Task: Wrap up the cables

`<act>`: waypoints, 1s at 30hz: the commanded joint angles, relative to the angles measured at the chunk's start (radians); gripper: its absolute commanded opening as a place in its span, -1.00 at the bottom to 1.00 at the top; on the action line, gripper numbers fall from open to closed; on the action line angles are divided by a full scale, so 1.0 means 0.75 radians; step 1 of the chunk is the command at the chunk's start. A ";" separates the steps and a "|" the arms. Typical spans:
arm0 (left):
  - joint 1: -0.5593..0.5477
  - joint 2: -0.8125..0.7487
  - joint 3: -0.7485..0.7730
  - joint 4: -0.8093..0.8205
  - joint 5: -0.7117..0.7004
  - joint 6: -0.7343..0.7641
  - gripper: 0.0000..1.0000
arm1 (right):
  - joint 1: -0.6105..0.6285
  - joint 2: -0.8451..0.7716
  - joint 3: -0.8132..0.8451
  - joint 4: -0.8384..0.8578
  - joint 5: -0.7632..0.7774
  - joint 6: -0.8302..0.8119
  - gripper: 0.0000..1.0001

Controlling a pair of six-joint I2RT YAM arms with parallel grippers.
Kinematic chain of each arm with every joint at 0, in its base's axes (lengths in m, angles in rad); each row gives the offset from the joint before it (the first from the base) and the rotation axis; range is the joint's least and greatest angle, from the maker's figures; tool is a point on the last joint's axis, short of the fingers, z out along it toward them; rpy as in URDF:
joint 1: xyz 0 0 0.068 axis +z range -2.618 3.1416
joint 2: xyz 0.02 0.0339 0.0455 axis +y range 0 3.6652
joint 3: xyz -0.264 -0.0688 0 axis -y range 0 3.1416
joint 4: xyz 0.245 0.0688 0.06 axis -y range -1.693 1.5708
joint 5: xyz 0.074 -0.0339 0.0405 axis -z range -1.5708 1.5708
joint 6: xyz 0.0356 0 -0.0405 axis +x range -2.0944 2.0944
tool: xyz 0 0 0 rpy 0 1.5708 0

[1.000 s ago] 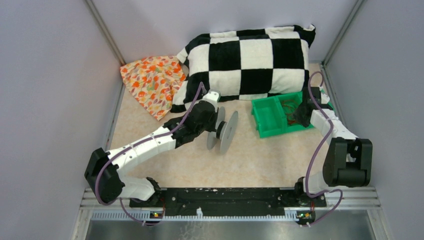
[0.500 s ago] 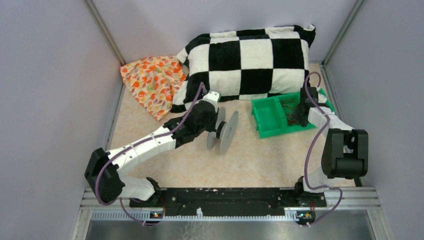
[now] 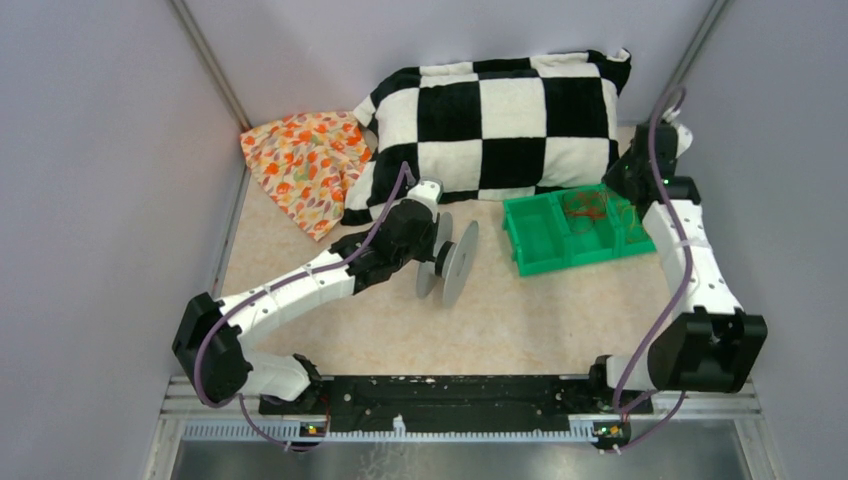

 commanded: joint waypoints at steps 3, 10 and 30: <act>0.001 0.079 0.093 0.038 0.037 -0.079 -1.00 | 0.017 -0.130 0.426 -0.106 -0.141 -0.059 -1.00; 0.001 0.089 0.095 0.035 0.054 -0.113 -1.00 | 0.044 -0.075 0.619 -0.162 -0.194 -0.119 -1.00; 0.002 0.066 0.035 0.020 0.021 -0.154 -1.00 | 0.046 0.193 1.550 -0.270 -0.324 -0.074 -1.00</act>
